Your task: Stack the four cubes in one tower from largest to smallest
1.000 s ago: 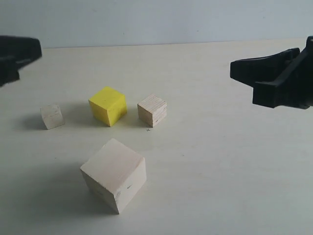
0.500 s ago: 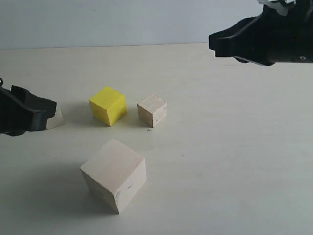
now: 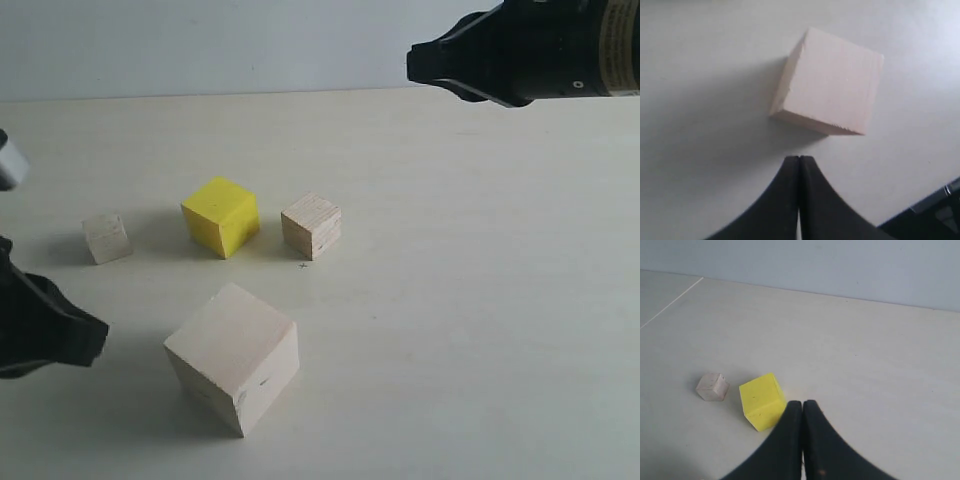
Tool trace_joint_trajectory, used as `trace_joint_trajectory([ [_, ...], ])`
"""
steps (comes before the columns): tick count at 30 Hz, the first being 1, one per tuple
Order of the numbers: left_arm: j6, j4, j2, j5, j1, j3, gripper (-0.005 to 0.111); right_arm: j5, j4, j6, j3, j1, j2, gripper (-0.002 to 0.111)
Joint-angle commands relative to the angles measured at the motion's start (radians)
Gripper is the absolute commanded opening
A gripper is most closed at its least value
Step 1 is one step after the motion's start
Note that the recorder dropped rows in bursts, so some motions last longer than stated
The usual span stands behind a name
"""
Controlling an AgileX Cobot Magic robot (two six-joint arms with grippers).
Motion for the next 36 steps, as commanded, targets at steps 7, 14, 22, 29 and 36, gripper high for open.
trace_joint_trajectory([
  [7, 0.148, -0.164, 0.184, -0.095, -0.008, 0.075, 0.000, -0.061, -0.002, 0.005, -0.009, 0.002, 0.000, 0.000],
  [14, 0.254, -0.291, 0.289, -0.161, -0.008, 0.078, 0.000, -0.032, -0.002, 0.005, -0.009, 0.002, 0.000, 0.000],
  [22, 0.490, -0.551, 0.383, -0.176, -0.008, 0.078, 0.000, -0.023, -0.002, 0.005, -0.009, 0.002, 0.000, 0.000],
  [29, 0.623, -0.703, 0.457, -0.219, -0.008, 0.078, 0.000, -0.023, -0.002, 0.005, -0.009, 0.002, 0.000, 0.000],
  [36, 0.798, -0.910, 0.511, -0.264, -0.008, 0.078, 0.000, -0.021, -0.002, 0.005, -0.009, 0.002, 0.000, 0.000],
])
